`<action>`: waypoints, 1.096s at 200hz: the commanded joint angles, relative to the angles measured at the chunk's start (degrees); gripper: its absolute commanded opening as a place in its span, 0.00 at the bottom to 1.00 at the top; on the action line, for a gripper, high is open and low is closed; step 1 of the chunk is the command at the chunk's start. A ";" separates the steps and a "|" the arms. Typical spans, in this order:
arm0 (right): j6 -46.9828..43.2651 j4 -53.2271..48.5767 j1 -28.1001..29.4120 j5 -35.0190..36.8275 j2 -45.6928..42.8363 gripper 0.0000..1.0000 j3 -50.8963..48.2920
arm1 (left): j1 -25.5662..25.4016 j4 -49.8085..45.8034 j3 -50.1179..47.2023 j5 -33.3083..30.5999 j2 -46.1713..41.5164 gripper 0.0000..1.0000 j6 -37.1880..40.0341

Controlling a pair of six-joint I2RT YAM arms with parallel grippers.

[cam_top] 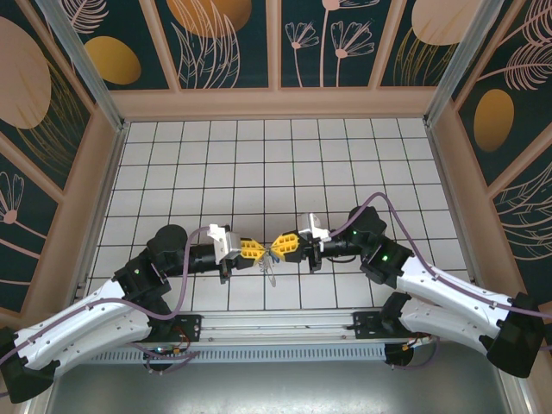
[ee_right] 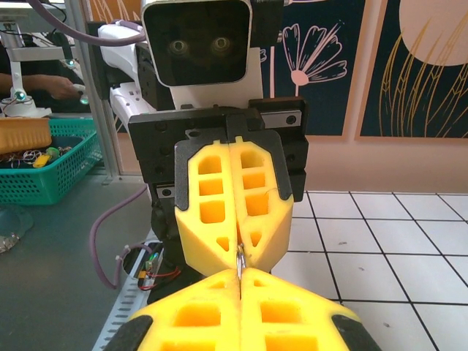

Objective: Put the keys on the keyring

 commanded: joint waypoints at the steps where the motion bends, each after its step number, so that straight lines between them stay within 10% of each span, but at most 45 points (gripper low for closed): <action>1: -0.25 3.33 0.27 0.28 -0.58 0.00 -0.69 | 0.13 1.83 1.67 1.78 -0.96 0.00 0.92; 219: 1.53 9.44 0.22 1.08 -0.21 0.00 -3.53 | 0.12 1.74 1.59 1.77 -1.13 0.00 0.73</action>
